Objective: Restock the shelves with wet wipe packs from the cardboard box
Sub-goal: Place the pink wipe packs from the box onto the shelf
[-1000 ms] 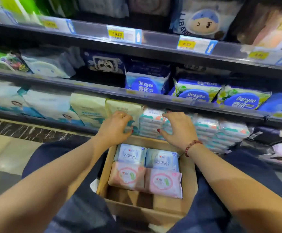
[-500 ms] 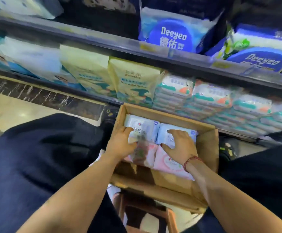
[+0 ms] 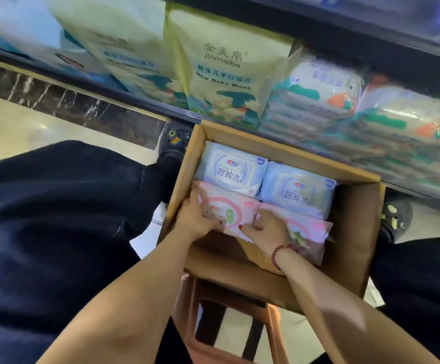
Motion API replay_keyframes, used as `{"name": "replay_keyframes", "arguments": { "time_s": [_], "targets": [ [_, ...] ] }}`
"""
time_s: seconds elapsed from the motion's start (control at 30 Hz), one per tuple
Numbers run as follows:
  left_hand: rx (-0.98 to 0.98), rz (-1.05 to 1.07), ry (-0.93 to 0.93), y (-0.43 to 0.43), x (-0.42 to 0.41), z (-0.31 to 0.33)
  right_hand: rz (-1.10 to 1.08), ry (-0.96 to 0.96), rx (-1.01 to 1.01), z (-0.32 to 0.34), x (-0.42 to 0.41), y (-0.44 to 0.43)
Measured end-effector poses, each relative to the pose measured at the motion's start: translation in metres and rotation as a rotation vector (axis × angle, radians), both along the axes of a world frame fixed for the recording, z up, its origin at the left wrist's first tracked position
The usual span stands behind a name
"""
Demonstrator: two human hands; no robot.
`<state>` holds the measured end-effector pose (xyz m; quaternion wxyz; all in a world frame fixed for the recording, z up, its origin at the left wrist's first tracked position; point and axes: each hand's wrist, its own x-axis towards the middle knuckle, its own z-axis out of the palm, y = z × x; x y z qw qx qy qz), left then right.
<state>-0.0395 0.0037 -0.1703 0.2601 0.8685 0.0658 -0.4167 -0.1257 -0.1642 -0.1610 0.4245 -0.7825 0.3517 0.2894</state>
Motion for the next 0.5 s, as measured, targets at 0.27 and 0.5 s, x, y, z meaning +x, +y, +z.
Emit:
{"name": "replay_keyframes", "arguments": {
  "time_s": [0.27, 0.5],
  "targets": [
    [0.023, -0.050, 0.036, -0.006, 0.003, -0.017, -0.186, -0.079, 0.068, -0.016, 0.006, 0.027],
    [-0.042, 0.067, -0.042, -0.004, -0.002, -0.023, -0.432, -0.044, 0.182, -0.030, 0.009, 0.029]
  ]
}}
